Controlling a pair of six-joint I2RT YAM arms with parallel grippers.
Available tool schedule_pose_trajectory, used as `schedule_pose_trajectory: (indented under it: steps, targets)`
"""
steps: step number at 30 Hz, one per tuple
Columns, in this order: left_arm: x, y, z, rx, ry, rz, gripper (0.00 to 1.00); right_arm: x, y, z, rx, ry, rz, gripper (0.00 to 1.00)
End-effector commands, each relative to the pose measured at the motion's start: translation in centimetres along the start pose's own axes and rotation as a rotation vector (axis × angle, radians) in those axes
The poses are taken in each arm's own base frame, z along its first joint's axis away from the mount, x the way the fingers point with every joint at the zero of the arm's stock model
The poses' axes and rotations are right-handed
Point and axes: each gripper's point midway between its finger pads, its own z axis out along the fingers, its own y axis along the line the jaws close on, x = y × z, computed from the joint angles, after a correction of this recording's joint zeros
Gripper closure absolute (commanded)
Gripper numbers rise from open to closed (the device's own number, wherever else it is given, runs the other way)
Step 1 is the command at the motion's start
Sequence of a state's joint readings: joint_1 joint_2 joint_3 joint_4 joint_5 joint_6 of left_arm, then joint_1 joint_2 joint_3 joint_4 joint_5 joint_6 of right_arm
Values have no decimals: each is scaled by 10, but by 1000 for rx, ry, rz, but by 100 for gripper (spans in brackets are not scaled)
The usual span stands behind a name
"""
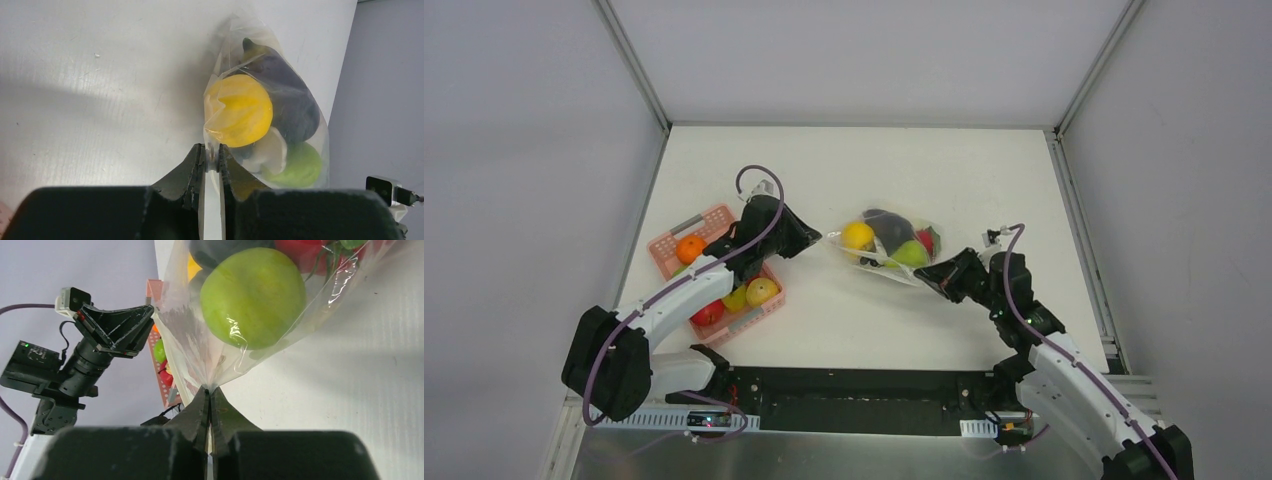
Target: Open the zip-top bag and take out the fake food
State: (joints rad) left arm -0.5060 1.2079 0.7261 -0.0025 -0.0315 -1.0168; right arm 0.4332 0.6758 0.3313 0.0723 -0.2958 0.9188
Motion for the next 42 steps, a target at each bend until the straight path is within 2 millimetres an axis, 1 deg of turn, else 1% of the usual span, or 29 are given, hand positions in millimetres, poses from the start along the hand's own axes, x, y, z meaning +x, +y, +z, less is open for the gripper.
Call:
schedule_pose_trajectory:
  steps: [1, 2, 4, 6, 8, 11, 13, 14, 15, 17, 18, 19, 21, 23, 25, 26, 27, 30, 32, 34, 36, 37, 40, 42]
  targets:
    - [-37, 24, 0, -111, -112, 88, 91, -15, -2, -10, 56, -58, -83, 100]
    - [-36, 21, 0, -101, -104, 100, 90, -16, -1, -11, 64, -61, -100, 94]
    - [-33, 15, -1, -79, -82, 119, 88, -20, 1, -15, 90, -67, -149, 68]
    - [-30, 13, -1, -65, -60, 135, 85, -26, 4, -20, 125, -68, -225, 49]
    - [-27, 12, -1, -57, -40, 146, 84, -32, 11, -24, 147, -68, -302, 38]
    - [-23, 13, -1, -52, -22, 154, 83, -38, 25, -27, 172, -38, -437, 25]
    - [-20, 13, -1, -48, -10, 159, 83, -39, 33, -26, 191, -11, -527, 20]
    - [-20, 12, -1, -45, -6, 163, 82, -39, 42, -25, 195, -2, -576, 19]
    - [-19, 11, -1, -43, -1, 167, 82, -38, 46, -22, 211, 10, -625, 19]
    - [-19, 10, -1, -42, 4, 174, 80, -27, 52, -12, 236, 51, -723, 18]
    - [-20, 10, -2, -44, 3, 179, 78, -25, 54, -7, 259, 46, -769, 17]
    - [-22, 10, -4, -50, -1, 184, 73, -19, 57, -2, 266, 61, -807, 17]
    - [-27, 11, -10, -70, -17, 197, 59, -8, 65, 9, 270, 82, -876, 17]
    - [-34, 12, -20, -85, -39, 221, 50, 2, 70, 17, 290, 94, -956, 17]
    - [-42, 10, -33, -95, -68, 244, 44, 15, 73, 25, 312, 118, -1046, 17]
    - [-47, 11, -42, -104, -86, 262, 41, 24, 73, 28, 322, 143, -1099, 18]
    - [-50, 11, -47, -109, -96, 276, 40, 27, 73, 33, 341, 146, -1126, 18]
    - [-60, 12, -75, -124, -138, 309, 35, 46, 71, 43, 379, 181, -1244, 18]
    - [-66, 15, -93, -134, -169, 329, 31, 62, 73, 49, 392, 202, -1330, 18]
    - [-71, 20, -111, -150, -200, 347, 27, 76, 69, 58, 424, 222, -1413, 18]
    - [-76, 26, -129, -165, -233, 367, 21, 88, 69, 65, 442, 238, -1494, 19]
    - [-77, 30, -137, -173, -246, 377, 19, 93, 65, 69, 463, 247, -1528, 19]
    - [-80, 42, -158, -205, -276, 406, 16, 107, 59, 80, 509, 261, -1627, 21]
    - [-81, 49, -170, -224, -294, 419, 15, 111, 51, 87, 555, 257, -1680, 25]
